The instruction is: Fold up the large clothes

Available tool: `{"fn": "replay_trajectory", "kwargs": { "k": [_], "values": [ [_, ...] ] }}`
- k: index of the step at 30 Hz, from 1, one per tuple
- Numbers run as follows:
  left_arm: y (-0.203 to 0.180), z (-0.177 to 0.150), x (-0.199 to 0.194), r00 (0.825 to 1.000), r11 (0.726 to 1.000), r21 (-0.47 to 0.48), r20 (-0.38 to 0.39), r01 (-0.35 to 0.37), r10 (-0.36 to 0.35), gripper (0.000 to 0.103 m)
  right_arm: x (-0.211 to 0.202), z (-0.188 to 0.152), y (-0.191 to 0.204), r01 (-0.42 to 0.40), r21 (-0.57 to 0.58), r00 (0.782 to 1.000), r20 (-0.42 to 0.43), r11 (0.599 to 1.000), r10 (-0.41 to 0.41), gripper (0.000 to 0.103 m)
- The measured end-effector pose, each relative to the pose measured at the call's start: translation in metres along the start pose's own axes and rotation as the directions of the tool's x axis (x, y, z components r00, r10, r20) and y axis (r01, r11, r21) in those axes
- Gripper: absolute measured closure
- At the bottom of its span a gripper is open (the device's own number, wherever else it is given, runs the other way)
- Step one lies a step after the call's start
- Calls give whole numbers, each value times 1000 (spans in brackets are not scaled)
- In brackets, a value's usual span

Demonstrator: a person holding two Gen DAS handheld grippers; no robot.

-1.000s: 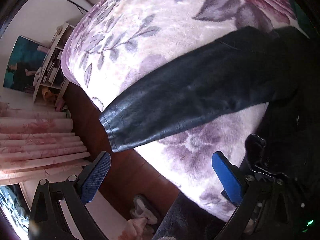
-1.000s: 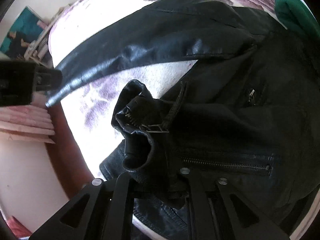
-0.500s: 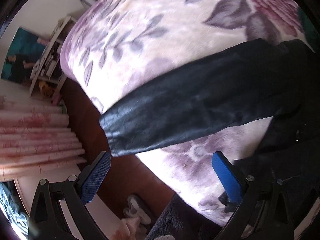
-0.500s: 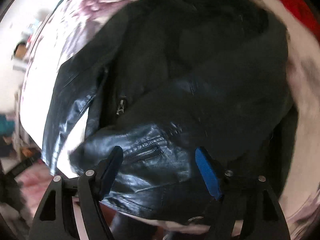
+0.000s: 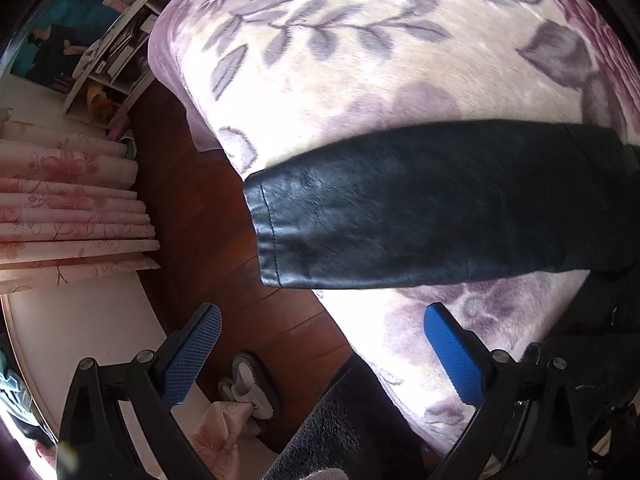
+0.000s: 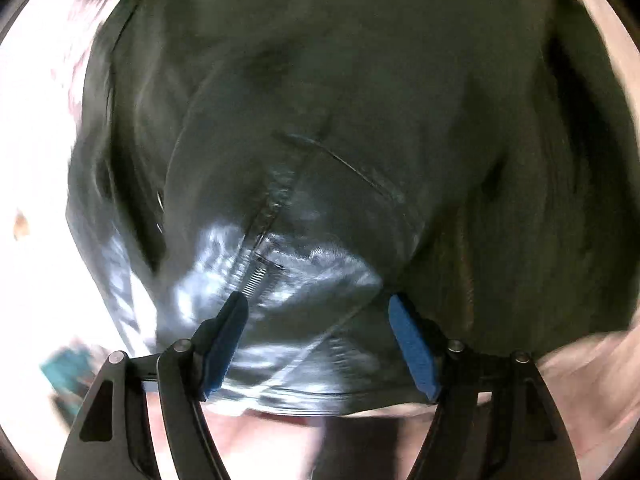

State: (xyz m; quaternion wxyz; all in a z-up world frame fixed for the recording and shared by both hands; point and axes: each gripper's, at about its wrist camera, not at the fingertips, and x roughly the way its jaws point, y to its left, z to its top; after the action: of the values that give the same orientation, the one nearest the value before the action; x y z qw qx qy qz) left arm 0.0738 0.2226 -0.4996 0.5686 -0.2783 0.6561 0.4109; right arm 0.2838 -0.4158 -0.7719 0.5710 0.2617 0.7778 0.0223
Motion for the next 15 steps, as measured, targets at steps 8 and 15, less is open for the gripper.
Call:
{"fn": "replay_trajectory", "kwargs": {
  "k": [8,15],
  "values": [
    [15,8,11,997,997,-55,-48,53,-56,0,-23,-17,-14,207,-47,972,120,977,-200,100],
    [60,6,76,840,806,-439,-180,397,-512,0,-36,-9,-6,178,-115,983,61,977,-172,71]
  ]
}}
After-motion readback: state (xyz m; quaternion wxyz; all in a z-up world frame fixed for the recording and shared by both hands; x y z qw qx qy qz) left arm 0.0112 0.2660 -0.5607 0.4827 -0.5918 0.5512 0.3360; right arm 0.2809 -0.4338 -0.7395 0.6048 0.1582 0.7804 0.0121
